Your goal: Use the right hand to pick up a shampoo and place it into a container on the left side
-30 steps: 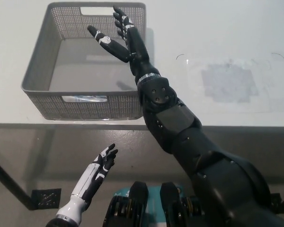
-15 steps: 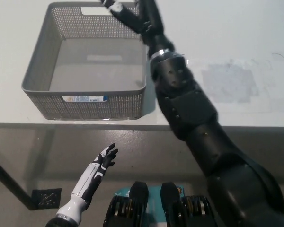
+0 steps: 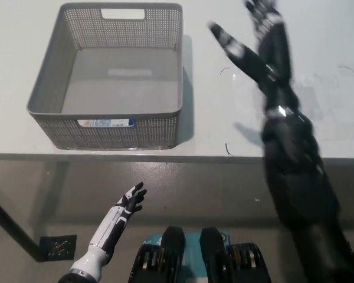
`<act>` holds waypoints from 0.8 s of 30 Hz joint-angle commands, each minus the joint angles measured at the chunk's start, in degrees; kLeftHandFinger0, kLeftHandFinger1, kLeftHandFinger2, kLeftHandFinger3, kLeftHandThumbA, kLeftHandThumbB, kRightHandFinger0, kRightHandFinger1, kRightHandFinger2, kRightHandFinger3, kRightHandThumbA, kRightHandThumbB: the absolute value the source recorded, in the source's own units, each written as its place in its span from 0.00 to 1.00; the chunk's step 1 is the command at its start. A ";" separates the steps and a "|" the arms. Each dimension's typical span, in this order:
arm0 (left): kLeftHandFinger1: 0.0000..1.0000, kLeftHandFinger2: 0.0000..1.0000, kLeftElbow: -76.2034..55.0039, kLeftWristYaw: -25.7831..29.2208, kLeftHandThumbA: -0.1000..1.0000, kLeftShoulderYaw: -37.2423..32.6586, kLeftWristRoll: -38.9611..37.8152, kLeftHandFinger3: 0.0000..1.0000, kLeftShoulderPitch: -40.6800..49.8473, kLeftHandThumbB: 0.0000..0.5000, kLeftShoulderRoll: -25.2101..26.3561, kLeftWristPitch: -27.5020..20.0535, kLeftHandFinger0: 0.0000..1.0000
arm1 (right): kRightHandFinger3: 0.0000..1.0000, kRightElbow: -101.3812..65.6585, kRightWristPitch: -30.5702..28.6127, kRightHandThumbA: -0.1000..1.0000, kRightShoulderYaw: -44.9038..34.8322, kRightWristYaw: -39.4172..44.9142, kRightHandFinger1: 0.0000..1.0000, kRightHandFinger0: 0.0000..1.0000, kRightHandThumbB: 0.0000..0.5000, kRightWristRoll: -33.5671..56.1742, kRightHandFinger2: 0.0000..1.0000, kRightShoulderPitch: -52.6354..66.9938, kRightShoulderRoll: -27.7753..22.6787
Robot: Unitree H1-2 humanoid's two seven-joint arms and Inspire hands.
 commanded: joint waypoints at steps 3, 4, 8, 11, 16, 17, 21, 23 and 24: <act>1.00 1.00 -2.86 -1.41 1.00 0.05 0.04 1.00 -1.77 0.21 2.01 -2.48 1.00 | 1.00 -24.01 2.76 0.98 -1.09 7.35 1.00 1.00 0.56 8.17 1.00 19.00 -6.85; 1.00 1.00 -2.81 -1.42 1.00 0.02 -0.05 1.00 -1.79 0.21 1.91 -2.45 1.00 | 1.00 -23.29 2.16 0.98 -0.85 7.46 1.00 1.00 0.56 7.73 1.00 20.33 -7.03; 1.00 1.00 -2.39 -0.84 1.00 0.07 0.29 1.00 -1.93 0.19 1.84 -2.96 1.00 | 1.00 -19.67 1.06 1.00 -0.11 7.79 1.00 1.00 0.51 7.35 1.00 24.99 -6.72; 1.00 1.00 -2.36 -0.68 1.00 0.24 -0.17 1.00 -1.69 0.18 1.75 -2.41 1.00 | 1.00 -16.48 0.04 0.97 0.03 8.72 1.00 1.00 0.48 7.91 1.00 28.01 -6.34; 1.00 1.00 -2.19 -0.69 1.00 0.43 -0.66 1.00 -1.17 0.17 1.62 -2.77 1.00 | 1.00 -12.80 -0.82 0.97 -0.04 10.48 1.00 1.00 0.39 9.21 1.00 32.19 -5.45; 1.00 1.00 -2.01 -0.62 1.00 0.48 -0.57 1.00 -1.22 0.18 1.72 -2.87 1.00 | 1.00 -11.51 -1.78 0.96 -0.04 10.75 1.00 1.00 0.39 9.14 1.00 32.71 -5.10; 1.00 1.00 -1.74 -0.59 1.00 0.58 -0.52 1.00 -1.10 0.16 1.76 -3.01 1.00 | 1.00 -9.64 -1.86 0.96 0.13 12.07 1.00 1.00 0.33 9.62 1.00 34.94 -4.06; 1.00 1.00 -1.80 -0.62 0.99 0.66 -0.58 1.00 -0.98 0.16 1.74 -2.52 1.00 | 1.00 -9.20 -1.50 0.92 0.04 12.36 1.00 1.00 0.28 9.53 1.00 35.19 -3.72; 1.00 1.00 -1.91 -0.48 0.99 0.67 -0.36 1.00 -0.93 0.17 1.74 -2.38 1.00 | 1.00 -9.10 -1.21 0.92 -0.06 12.51 1.00 1.00 0.29 9.58 1.00 35.14 -3.64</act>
